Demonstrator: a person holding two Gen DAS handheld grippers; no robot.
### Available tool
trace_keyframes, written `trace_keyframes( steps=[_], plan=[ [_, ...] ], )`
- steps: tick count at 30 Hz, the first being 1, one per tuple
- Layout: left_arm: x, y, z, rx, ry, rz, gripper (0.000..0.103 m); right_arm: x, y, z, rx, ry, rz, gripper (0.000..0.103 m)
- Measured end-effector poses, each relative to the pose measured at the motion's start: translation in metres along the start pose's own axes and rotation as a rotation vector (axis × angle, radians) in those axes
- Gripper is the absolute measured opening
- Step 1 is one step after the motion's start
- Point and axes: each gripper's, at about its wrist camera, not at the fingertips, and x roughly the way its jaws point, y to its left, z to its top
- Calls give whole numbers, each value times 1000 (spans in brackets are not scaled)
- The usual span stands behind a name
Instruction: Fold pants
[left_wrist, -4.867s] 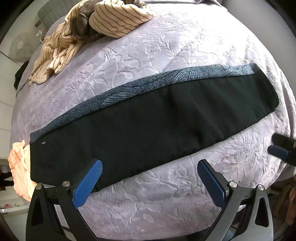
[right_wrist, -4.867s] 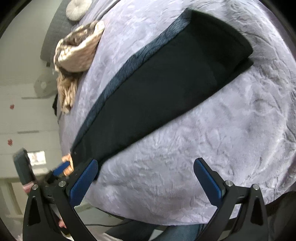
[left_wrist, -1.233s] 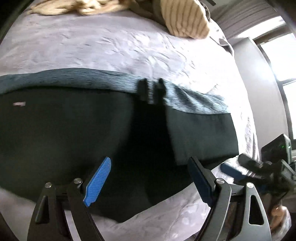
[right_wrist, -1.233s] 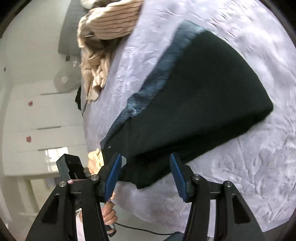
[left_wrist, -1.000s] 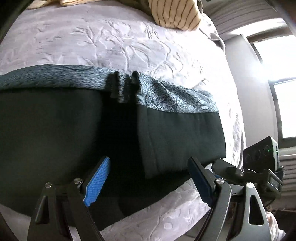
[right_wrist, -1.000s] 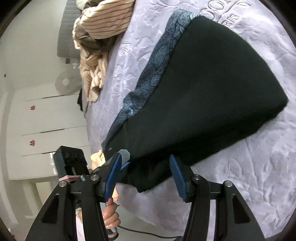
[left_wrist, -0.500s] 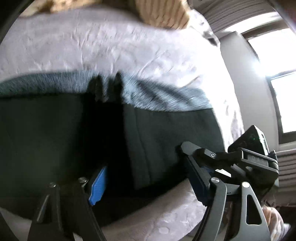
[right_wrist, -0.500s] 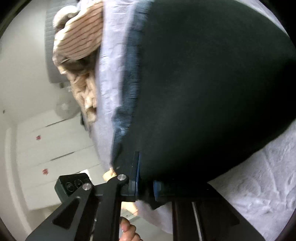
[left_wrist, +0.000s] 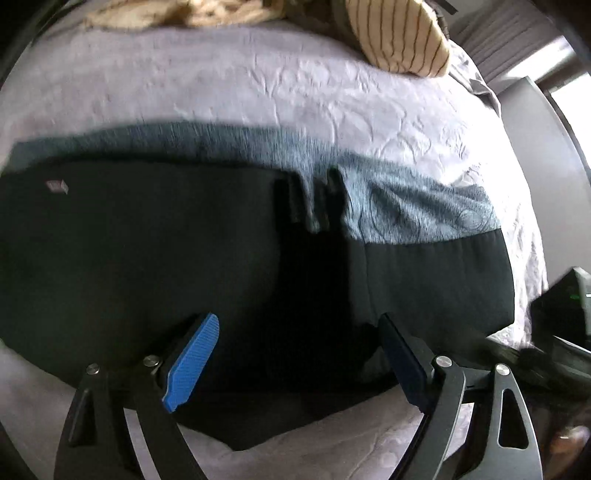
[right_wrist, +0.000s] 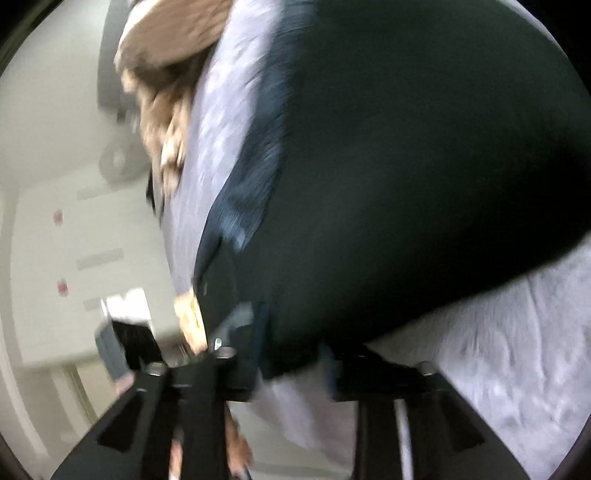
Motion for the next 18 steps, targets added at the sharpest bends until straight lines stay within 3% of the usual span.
trace_keyframes(
  steps=[1, 3, 5, 7, 11, 14, 16, 18],
  plan=[
    [-7, 0, 2, 4, -10, 3, 89, -7, 10, -3, -52, 48, 1, 54],
    [-23, -3, 9, 8, -26, 14, 89, -31, 32, -7, -191, 91, 14, 55],
    [-29, -9, 19, 26, -30, 11, 89, -65, 48, 2, -328, 24, -42, 56],
    [-30, -22, 31, 52, -26, -3, 89, -89, 50, 24, -376, -66, -104, 57],
    [-8, -71, 52, 134, -11, -70, 89, -100, 21, 84, -380, -156, -252, 57],
    [12, -97, 57, 169, -5, -87, 89, -82, -15, 127, -295, -87, -182, 56],
    [26, -106, 58, 175, 7, -56, 89, -65, -38, 141, -168, -8, -99, 41],
    [33, -108, 56, 190, -13, 17, 89, -70, -39, 134, -124, -7, -65, 33]
  ],
)
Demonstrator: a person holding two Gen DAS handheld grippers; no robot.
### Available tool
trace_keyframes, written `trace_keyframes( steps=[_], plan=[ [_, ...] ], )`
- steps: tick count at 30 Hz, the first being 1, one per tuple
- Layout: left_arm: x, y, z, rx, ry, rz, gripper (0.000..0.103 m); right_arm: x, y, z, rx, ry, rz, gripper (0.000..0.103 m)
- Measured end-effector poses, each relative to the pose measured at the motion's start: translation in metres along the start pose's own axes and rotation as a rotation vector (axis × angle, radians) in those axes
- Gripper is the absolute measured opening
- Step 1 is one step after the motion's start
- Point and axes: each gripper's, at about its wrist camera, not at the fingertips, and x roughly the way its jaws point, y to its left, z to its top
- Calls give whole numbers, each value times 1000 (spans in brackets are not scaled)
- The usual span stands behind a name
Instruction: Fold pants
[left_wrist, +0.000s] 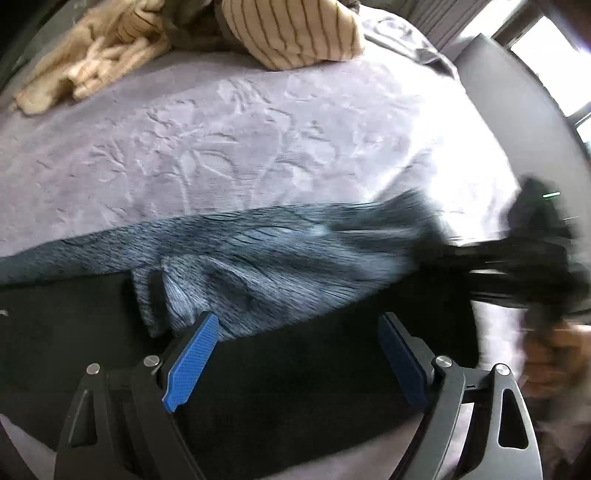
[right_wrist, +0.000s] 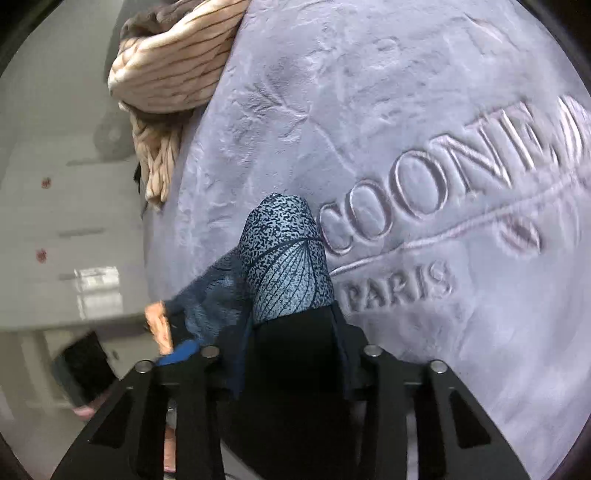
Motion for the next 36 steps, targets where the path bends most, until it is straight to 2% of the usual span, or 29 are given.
trace_keyframes(
  steps=[1, 2, 4, 6, 8, 10, 12, 13, 14, 15, 16, 17, 18, 19, 21, 22, 24, 26, 27, 29, 31, 32, 36],
  plan=[
    [3, 2, -3, 6, 1, 29, 89, -10, 7, -7, 7, 1, 61, 32],
    [4, 7, -8, 10, 4, 20, 89, -16, 14, -12, -2, 1, 70, 31],
    [7, 9, -13, 24, -2, 27, 89, -24, 29, -23, -59, -5, -1, 32],
    [17, 7, -20, 78, 3, 121, 89, -13, 39, -25, -204, -54, -246, 37],
    [21, 15, -22, 40, 29, 116, 89, 7, 36, -21, -278, -80, -422, 53],
    [13, 23, -23, 7, 31, 101, 89, 4, 24, -18, -207, -99, -381, 55],
    [8, 32, -27, -7, 38, 135, 89, -13, 26, -26, -165, -131, -371, 55],
    [6, 38, -29, -25, 45, 127, 89, -28, 36, -35, -198, -182, -430, 55],
    [2, 48, -32, -67, 48, 119, 89, -37, 46, -42, -236, -230, -450, 53],
    [0, 53, -34, -95, 47, 112, 89, -48, 56, -44, -275, -275, -436, 50],
    [-3, 56, -37, -111, 44, 108, 89, -53, 72, -48, -319, -285, -370, 48],
    [-5, 58, -40, -120, 38, 109, 89, -46, 86, -47, -348, -229, -304, 45],
    [-7, 60, -45, -123, 32, 112, 89, -38, 95, -46, -365, -183, -275, 43],
    [-11, 62, -48, -134, 22, 116, 89, -17, 110, -46, -402, -104, -238, 37],
    [-22, 74, -59, -154, 7, 110, 89, 20, 128, -45, -442, 7, -187, 35],
    [-26, 78, -61, -162, 1, 107, 89, 45, 133, -46, -447, 62, -181, 35],
    [-37, 84, -64, -163, -9, 124, 89, 86, 138, -46, -441, 115, -192, 35],
    [-47, 93, -70, -166, -17, 154, 89, 138, 125, -43, -368, 191, -199, 35],
    [-50, 99, -73, -171, -8, 169, 89, 151, 123, -43, -344, 179, -203, 35],
    [-57, 114, -79, -198, 5, 184, 89, 152, 132, -43, -360, 143, -193, 37],
    [-62, 125, -85, -213, 17, 194, 89, 141, 146, -50, -386, 168, -113, 38],
    [-65, 131, -90, -213, 23, 199, 89, 135, 150, -54, -405, 171, -117, 39],
    [-78, 141, -105, -212, 32, 213, 89, 76, 153, -71, -488, 86, -274, 44]
  ],
)
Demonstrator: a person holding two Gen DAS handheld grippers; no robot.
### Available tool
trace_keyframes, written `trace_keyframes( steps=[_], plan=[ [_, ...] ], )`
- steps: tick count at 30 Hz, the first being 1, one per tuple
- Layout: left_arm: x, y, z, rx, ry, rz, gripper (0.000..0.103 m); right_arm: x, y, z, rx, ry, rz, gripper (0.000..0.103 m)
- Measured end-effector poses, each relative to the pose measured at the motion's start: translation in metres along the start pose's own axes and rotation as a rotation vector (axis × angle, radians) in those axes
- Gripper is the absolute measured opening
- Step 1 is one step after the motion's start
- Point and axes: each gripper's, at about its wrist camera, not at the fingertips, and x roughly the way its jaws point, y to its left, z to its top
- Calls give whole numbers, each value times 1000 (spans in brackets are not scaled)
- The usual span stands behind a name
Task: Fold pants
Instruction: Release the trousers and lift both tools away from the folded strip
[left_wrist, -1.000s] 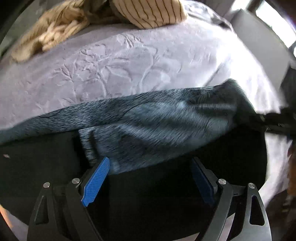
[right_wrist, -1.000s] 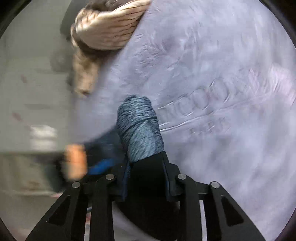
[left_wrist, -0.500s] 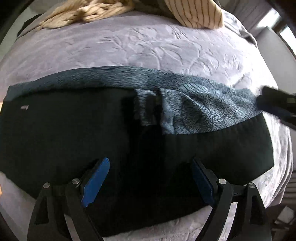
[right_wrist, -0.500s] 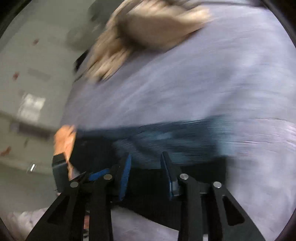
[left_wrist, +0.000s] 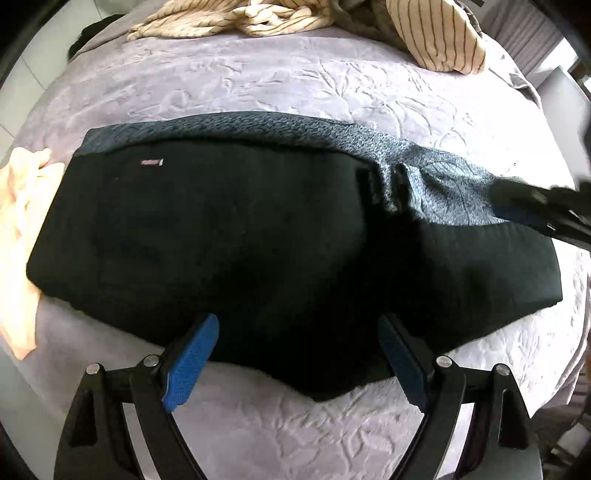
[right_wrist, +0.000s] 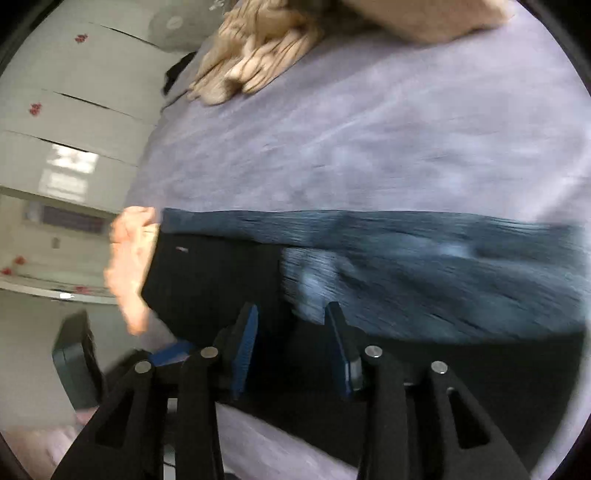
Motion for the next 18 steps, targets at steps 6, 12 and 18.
trace_keyframes(
  steps=[6, 12, 18],
  plan=[
    [-10, -14, -25, 32, 34, 33, 89, -21, -55, -45, 187, 3, -117, 51],
    [-31, -41, -32, 82, 40, 39, 89, -39, -30, -62, 118, 22, -118, 60],
    [-56, -59, -34, 113, 19, 61, 89, -51, -1, -75, 99, 43, -94, 76]
  ],
)
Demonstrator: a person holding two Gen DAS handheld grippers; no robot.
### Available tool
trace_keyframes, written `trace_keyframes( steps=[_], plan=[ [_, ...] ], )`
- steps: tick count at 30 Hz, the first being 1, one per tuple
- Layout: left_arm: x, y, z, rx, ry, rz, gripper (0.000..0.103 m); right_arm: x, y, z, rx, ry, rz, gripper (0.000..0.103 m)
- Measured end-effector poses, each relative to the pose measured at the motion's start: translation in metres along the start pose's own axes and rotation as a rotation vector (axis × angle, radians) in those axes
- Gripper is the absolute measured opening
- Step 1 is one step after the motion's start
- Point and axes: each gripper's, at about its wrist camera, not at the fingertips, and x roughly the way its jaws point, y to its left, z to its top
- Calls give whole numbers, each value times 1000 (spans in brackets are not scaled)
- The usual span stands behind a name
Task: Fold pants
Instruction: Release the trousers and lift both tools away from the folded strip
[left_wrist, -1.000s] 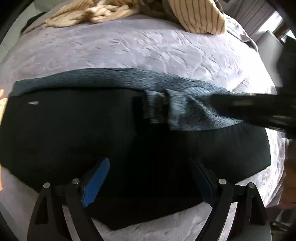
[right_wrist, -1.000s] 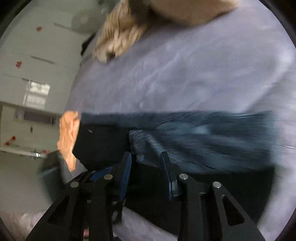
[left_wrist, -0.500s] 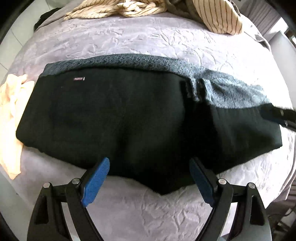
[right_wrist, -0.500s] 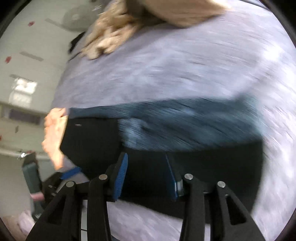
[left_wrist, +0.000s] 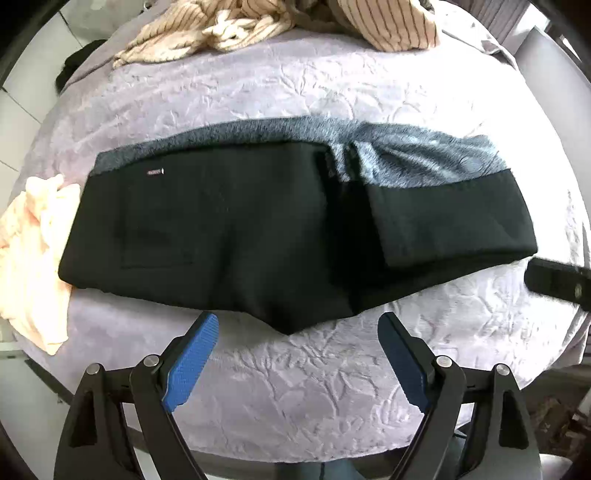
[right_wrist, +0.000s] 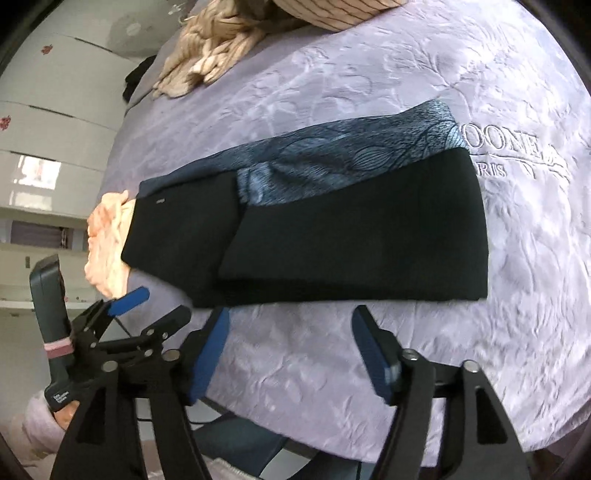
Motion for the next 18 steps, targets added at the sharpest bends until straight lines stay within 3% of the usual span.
trace_keyframes(
  steps=[4, 5, 11, 12, 14, 18],
  plan=[
    [-18, -6, 7, -23, -49, -10, 90, -10, 10, -12, -42, 10, -21, 77],
    [-23, -7, 8, -29, -59, -9, 103, -12, 13, -13, -54, 10, -34, 77],
    [-37, -14, 8, -56, -99, 17, 103, -28, 16, -8, -108, -31, -166, 77],
    [-37, -14, 6, -61, -100, 23, 103, -30, 15, -7, -110, -36, -169, 77],
    [-38, -14, 0, -77, -99, 37, 103, -31, 12, -7, -102, -38, -163, 88],
    [-41, -7, -16, -115, -97, 69, 103, -28, 11, -10, -113, -41, -161, 89]
  ],
)
